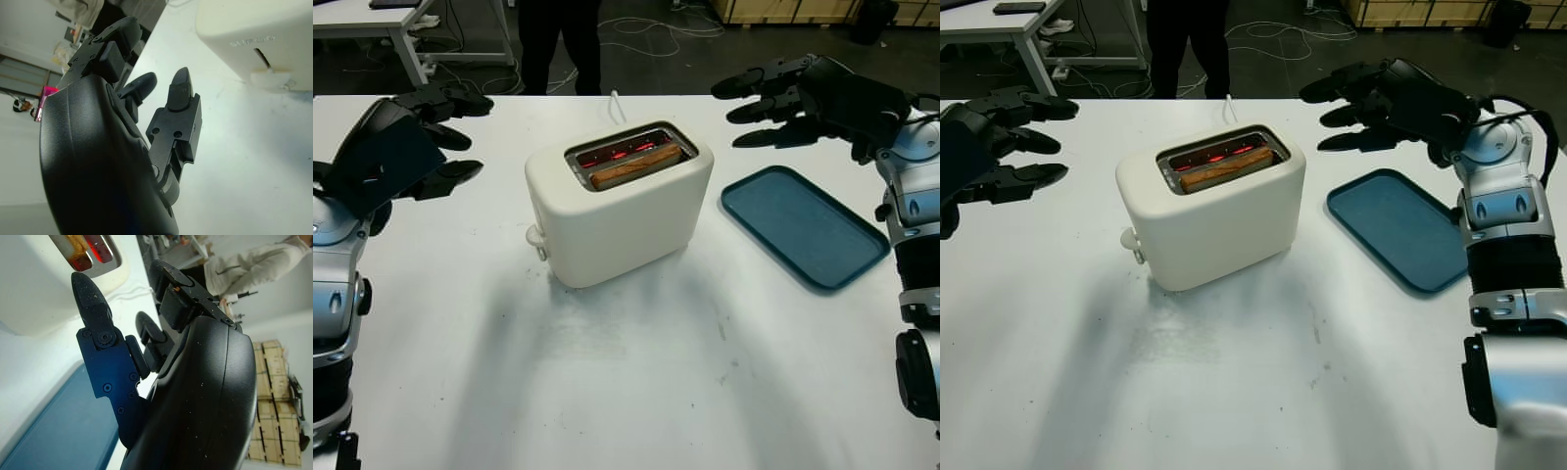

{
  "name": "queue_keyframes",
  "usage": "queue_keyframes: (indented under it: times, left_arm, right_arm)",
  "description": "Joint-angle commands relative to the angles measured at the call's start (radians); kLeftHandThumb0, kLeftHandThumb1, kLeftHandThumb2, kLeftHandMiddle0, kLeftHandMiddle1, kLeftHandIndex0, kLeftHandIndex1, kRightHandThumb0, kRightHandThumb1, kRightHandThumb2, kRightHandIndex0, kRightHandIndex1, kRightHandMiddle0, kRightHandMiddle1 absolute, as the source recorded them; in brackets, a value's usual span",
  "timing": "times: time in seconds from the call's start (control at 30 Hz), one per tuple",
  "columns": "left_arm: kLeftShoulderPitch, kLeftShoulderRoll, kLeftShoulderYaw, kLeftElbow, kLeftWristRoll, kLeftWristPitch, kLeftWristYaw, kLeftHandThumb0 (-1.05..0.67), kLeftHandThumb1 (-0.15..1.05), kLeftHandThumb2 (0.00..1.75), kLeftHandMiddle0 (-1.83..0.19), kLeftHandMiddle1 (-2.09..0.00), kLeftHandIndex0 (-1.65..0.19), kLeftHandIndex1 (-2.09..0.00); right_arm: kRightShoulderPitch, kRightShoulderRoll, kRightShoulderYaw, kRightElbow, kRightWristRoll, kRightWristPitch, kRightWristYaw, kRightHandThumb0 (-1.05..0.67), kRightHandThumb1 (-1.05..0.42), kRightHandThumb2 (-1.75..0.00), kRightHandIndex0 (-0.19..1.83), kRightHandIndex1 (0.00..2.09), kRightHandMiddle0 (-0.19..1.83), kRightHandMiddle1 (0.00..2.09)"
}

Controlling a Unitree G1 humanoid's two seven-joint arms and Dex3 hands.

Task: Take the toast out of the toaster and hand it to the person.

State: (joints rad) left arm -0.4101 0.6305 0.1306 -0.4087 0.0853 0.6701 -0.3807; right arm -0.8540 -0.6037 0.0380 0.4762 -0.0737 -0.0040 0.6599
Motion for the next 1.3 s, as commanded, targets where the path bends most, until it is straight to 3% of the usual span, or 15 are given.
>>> queue_keyframes:
  times: [0.0, 0.63, 1.27]
  left_arm:
    - [0.007, 0.0, 0.003, -0.002, 0.0, -0.014, 0.008, 0.13, 0.92, 0.29, -0.15, -1.08, -0.34, -0.5]
    - [0.02, -0.003, 0.011, -0.006, 0.003, -0.023, 0.016, 0.13, 0.92, 0.29, -0.16, -1.09, -0.35, -0.51]
    - [0.006, -0.006, 0.01, 0.011, -0.014, -0.012, 0.004, 0.08, 0.92, 0.3, -0.11, -1.11, -0.33, -0.51]
  right_arm:
    - [-0.002, -0.002, 0.0, -0.007, 0.003, 0.013, 0.003, -0.51, -0.78, 0.0, 0.71, 0.1, 0.69, 0.0]
    - [0.0, 0.003, -0.003, -0.001, 0.011, 0.0, 0.008, -0.56, -0.77, 0.0, 0.72, 0.11, 0.69, 0.0]
    - [-0.002, 0.009, -0.003, 0.004, 0.026, 0.003, 0.01, -0.5, -0.77, 0.0, 0.7, 0.13, 0.69, 0.0]
